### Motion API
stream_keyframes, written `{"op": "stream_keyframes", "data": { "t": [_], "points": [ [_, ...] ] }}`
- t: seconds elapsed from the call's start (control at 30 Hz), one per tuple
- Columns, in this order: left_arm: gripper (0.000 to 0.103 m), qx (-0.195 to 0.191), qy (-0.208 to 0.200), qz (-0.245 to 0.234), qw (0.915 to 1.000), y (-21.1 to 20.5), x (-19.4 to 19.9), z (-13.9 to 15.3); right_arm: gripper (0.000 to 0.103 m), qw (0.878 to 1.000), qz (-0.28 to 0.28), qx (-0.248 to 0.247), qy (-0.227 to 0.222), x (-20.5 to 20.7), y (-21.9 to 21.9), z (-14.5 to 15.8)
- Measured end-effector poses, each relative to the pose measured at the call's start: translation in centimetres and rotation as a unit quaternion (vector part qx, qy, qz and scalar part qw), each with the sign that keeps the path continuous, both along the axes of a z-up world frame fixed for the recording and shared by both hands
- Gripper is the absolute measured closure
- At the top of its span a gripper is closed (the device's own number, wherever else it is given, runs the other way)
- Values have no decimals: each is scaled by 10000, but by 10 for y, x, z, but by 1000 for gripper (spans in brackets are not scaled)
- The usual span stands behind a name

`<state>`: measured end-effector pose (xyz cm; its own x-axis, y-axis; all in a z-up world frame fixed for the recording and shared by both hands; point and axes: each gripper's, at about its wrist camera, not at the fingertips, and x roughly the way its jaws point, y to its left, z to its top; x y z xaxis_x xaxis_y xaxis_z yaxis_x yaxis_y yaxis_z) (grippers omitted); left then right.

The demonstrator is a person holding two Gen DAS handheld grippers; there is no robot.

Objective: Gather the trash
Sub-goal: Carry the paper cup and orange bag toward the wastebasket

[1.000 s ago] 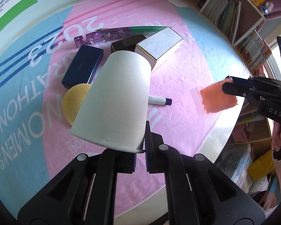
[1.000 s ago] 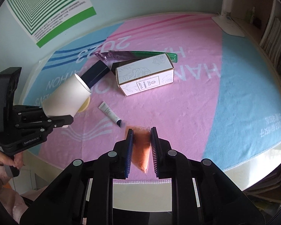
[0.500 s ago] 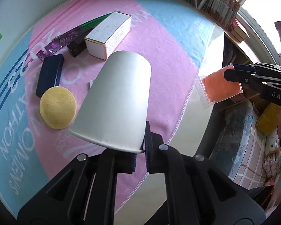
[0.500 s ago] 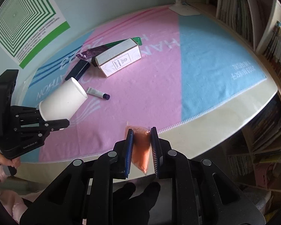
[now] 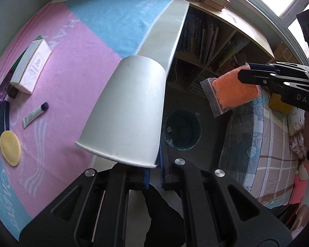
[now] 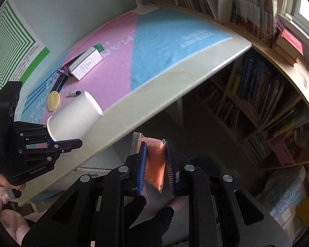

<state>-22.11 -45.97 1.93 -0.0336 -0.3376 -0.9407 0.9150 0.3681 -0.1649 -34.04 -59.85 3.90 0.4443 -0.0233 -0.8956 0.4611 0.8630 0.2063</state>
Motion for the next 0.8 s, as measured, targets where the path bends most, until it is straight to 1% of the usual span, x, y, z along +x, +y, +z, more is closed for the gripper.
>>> {"op": "stream_keyframes", "data": {
  "t": [0.17, 0.33, 0.57, 0.8],
  "points": [
    [98, 140, 88, -352, 9992, -30, -41, -8, 83, 9993, -332, 134, 75, -50, -28, -10],
    [98, 297, 142, -664, 9972, -60, -78, -21, 83, 9979, -572, 255, 145, -86, -48, -20],
    [98, 524, 247, -1010, 9932, -89, -115, -40, 83, 9955, -812, 442, 229, -120, -67, -37],
    [98, 666, 269, -1242, 9897, -106, -135, -53, 83, 9932, -963, 604, 249, -141, -84, -49]
  ]
}}
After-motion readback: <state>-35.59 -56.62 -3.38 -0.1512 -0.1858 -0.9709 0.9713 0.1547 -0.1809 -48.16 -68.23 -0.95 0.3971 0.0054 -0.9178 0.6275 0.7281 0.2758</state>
